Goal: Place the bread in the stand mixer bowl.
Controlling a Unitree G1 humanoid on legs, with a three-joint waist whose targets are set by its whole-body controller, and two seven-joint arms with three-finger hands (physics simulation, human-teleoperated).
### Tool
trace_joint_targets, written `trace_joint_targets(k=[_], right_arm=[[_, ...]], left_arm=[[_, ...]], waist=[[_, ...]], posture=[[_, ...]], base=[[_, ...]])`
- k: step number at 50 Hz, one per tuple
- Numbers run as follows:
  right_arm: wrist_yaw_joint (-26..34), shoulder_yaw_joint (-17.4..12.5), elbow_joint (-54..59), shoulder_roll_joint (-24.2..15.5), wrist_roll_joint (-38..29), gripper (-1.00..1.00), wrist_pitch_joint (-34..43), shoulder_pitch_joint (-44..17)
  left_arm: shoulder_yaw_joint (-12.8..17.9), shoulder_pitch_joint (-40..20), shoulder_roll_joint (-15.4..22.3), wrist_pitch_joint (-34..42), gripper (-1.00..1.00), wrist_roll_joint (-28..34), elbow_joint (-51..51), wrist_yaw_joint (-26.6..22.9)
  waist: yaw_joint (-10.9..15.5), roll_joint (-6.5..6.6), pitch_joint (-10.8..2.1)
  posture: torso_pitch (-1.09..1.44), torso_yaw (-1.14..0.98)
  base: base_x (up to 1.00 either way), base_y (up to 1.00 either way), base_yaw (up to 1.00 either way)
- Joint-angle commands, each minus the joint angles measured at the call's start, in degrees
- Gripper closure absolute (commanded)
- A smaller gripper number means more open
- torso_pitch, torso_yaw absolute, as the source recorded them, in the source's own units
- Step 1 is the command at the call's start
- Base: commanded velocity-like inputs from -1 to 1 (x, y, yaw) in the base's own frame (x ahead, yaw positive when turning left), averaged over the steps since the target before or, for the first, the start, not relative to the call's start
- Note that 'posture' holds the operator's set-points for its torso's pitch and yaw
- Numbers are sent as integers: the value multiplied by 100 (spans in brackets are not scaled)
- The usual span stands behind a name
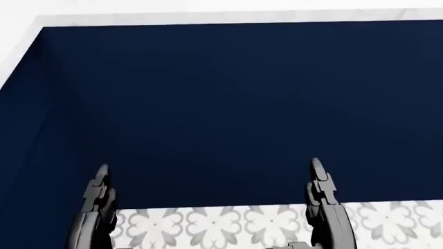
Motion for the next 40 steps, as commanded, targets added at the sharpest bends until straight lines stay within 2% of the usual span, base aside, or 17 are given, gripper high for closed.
trace_joint_targets(k=[1,2,3,4,5,7,8,13,23,27,36,40], right_arm=[[-6,39,-828,-12,-8,-100,-164,-102],[-9,41,-892,-6,-13,-100,-140,-83],[-20,56,-1030,-2,-40,-100,-98,-41],[-21,54,-1085,1,-44,-100,-85,-25],[-21,62,-1169,3,-58,-100,-62,2],[-23,70,-1331,8,-84,-100,-69,59],[-23,91,-1423,8,-121,-100,-82,80],[-6,123,-1648,23,-166,-100,-45,129],[143,26,-2781,-64,-348,-100,781,19],[182,-18,-3078,-99,-522,-100,1075,-62],[230,-144,-3976,-154,-963,-100,1754,-274],[312,-108,-4395,-170,-1133,-100,2044,-363]], left_arm=[[24,-142,28,-221,-100,-70,-702,-28],[28,-146,27,-224,-100,-69,-706,-29],[40,-147,28,-240,-100,-77,-711,-30],[39,-125,25,-196,-100,-85,-789,-31],[35,-109,23,-148,-100,-88,-876,-32],[34,-51,16,-110,-100,-116,-1048,-49],[57,-40,3,-99,-100,-208,-1175,-80],[57,30,10,54,-100,-233,-1452,-88],[124,-11,37,646,-100,-245,-2319,-56],[268,-109,91,967,-100,-309,-2731,-43],[374,-538,190,1828,-100,-273,-3656,44],[369,-363,158,1788,-100,-232,-3978,5]], waist=[[-12,-45,-5],[12,-44,-213],[44,-8,-360],[46,-10,-297],[40,-40,-117],[42,-40,-404],[44,-40,-431],[50,-27,-448],[46,-19,-508],[50,-22,-517],[54,-11,-484],[50,-6,-465]], posture=[[0,0],[0,0],[0,0],[0,0],[0,0],[0,0],[0,0],[0,0],[0,0],[0,0],[0,0],[0,0]], base=[[0,0,0],[0,0,0],[0,0,0],[0,0,0],[0,0,0],[0,0,0],[0,0,0],[0,0,0],[0,0,0],[0,0,0],[0,0,0],[0,0,0]])
